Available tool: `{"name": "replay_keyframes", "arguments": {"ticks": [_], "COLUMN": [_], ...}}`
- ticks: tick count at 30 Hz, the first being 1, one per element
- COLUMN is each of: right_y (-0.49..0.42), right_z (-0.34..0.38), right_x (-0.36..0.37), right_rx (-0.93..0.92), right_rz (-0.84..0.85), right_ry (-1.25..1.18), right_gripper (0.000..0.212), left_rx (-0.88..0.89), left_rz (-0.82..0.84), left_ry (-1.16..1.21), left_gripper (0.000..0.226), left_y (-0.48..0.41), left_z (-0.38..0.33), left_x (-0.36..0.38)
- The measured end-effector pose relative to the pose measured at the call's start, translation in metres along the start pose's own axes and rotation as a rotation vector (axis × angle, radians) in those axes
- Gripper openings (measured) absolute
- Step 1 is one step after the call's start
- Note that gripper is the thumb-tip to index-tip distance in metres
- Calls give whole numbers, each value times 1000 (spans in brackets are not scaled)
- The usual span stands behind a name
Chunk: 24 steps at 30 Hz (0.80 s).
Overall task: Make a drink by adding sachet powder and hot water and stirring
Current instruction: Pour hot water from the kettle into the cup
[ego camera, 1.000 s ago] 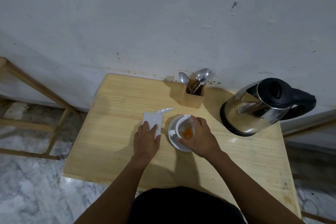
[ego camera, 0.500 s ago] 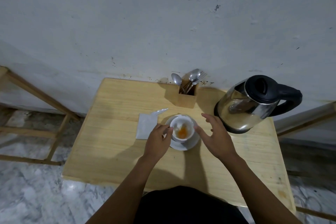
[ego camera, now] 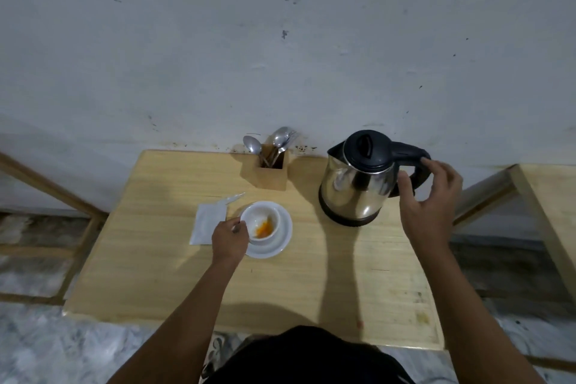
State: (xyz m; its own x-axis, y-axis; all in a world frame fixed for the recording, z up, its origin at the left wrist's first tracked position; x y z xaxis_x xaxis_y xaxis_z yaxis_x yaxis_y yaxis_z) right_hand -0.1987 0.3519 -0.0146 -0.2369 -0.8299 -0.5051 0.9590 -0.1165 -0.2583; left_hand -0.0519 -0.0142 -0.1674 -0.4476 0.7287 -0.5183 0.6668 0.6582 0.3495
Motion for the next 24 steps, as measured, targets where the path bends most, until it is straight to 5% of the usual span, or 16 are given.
{"name": "replay_keyframes", "arguments": {"ticks": [5, 13, 16, 24], "right_y": [-50, -105, -112, -113], "right_z": [-14, -25, -33, -39], "right_x": [11, 34, 38, 43], "right_rx": [10, 1, 36, 34], "right_rz": [332, 792, 909, 809], "right_ry": [86, 79, 68, -81], "right_gripper": [63, 45, 63, 52], "left_rx": [-64, -83, -76, -73], "left_rz": [-79, -107, -107, -106], "left_ry": [-4, -130, -155, -154], "left_gripper": [33, 30, 33, 34], "left_y": [5, 13, 15, 20], "left_z": [-7, -19, -20, -27], "left_x": [4, 6, 9, 13]}}
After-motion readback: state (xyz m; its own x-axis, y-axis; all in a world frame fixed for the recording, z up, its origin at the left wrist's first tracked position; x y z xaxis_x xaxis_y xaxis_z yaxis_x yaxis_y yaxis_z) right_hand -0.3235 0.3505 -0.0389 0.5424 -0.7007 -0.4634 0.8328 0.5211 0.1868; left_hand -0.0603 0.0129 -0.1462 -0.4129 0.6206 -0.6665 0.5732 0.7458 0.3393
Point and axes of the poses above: each hand's wrist, its own y-axis away from the middle knuckle, its own x-axis out of the palm, z = x × y, the point moved 7 cm from there along -y, towards the middle knuckle, and after that the axes turned 3 degrees about z, right-handed, at the moved point
